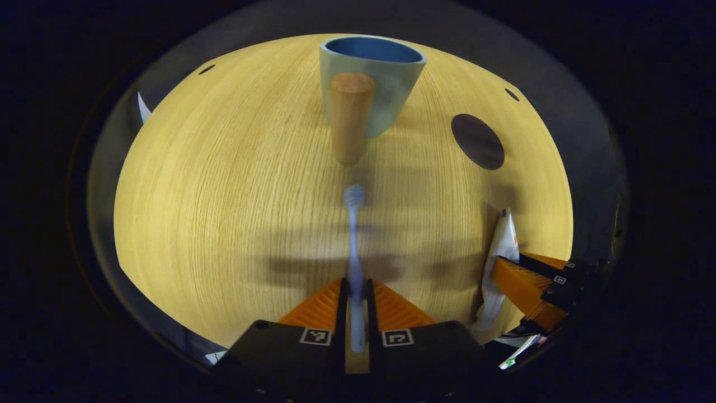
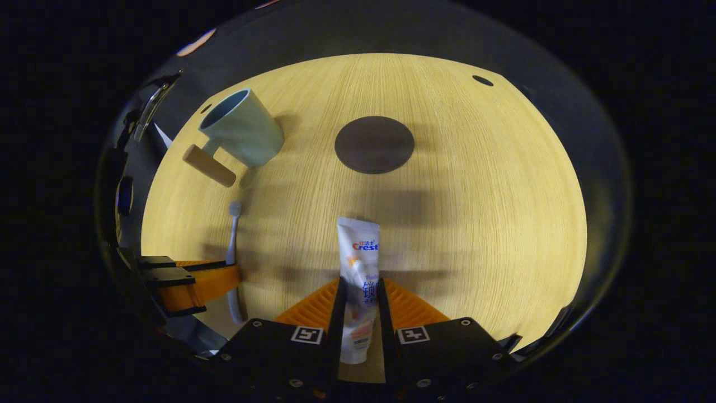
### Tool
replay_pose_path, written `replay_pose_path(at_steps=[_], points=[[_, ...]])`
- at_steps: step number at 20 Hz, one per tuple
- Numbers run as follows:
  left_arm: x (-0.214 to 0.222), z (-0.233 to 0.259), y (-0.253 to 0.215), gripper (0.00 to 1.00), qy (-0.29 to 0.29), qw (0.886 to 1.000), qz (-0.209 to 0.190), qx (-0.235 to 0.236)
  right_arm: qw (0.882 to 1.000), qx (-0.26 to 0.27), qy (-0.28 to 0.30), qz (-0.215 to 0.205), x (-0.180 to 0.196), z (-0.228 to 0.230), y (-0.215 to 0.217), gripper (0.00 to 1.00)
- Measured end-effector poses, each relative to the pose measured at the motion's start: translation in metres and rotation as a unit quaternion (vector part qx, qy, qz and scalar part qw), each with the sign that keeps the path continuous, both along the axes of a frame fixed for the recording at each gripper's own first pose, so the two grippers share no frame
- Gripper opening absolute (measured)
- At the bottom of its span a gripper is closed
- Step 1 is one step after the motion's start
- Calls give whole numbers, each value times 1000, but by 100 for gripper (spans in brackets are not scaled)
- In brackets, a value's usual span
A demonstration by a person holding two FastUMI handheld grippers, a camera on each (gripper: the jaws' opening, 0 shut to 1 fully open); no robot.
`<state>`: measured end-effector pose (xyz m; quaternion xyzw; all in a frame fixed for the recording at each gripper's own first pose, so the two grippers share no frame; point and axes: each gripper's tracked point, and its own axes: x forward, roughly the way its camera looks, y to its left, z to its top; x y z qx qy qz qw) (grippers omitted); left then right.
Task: Put the toothbrush and toothpaste on the desktop into the cup, then pick up the cup and place it on the coaster on the desktop.
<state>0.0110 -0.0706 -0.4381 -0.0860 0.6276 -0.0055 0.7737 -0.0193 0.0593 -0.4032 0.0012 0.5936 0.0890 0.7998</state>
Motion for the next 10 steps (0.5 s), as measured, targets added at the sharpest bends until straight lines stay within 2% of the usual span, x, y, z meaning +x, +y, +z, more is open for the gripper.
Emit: replay_pose_path(at_steps=[2,3,8,9,10], points=[[20,-4,2,17,9,1000,12,-6,1000,4,7,-3,-1,2,-1,31],[30,-4,1,10,13,1000,8,-10,1000,9,12,-9,-1,2,-1,30],[95,-11,-1,9,-1,1000,-9,-29,999,28,10,-26,-2,5,-1,18],[25,4,6,8,-6,999,-12,-31,999,37,11,-29,-3,6,-1,17],[88,-3,-3,8,-11,999,-13,-34,998,50,13,-34,-3,9,-1,13]])
